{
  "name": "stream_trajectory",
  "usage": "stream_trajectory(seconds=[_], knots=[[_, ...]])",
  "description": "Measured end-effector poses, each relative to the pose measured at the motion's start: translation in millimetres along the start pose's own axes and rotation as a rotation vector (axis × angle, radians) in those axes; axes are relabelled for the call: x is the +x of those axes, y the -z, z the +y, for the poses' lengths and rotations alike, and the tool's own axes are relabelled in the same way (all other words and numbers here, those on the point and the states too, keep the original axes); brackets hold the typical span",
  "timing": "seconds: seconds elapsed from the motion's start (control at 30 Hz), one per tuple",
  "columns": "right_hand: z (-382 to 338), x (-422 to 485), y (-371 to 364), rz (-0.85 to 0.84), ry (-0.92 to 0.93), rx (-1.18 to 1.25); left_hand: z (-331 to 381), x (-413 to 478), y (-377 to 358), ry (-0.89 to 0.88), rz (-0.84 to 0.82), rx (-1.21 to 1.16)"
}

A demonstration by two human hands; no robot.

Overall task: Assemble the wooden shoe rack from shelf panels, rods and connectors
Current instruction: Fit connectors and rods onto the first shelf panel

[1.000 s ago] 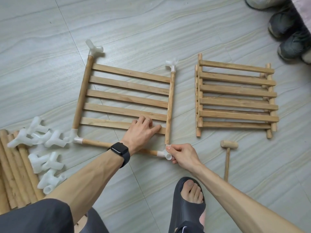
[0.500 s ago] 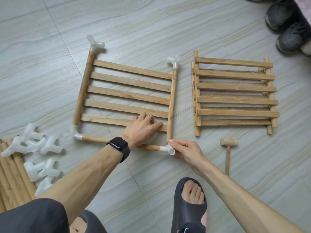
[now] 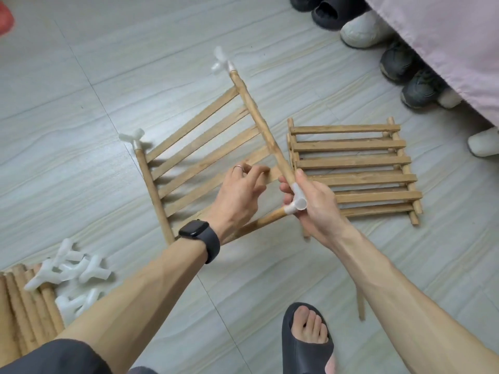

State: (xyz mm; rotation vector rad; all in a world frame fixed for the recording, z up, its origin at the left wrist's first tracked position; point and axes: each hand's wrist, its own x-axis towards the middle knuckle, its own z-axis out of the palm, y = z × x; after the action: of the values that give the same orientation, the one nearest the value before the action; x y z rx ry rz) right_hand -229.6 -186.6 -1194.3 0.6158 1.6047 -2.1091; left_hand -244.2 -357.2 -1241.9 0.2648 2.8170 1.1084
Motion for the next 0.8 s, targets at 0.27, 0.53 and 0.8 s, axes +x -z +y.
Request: stream_trajectory(seconds=[0.27,0.53,0.8], knots=[[-35.6,-45.7,-44.7,-0.121,0.237,-0.509,52.2,-27.8,77.4,0.208,0.016,-0.612],[-15.5,-79.7,-76.9,-0.217,-0.024,0.115,58.4,-55.5,107.1,0.317,0.040,-0.916],[-9.8,-83.8,-91.3,-0.035,0.040,-0.049,61.9,-61.4,98.3,0.316,0.087,-0.954]])
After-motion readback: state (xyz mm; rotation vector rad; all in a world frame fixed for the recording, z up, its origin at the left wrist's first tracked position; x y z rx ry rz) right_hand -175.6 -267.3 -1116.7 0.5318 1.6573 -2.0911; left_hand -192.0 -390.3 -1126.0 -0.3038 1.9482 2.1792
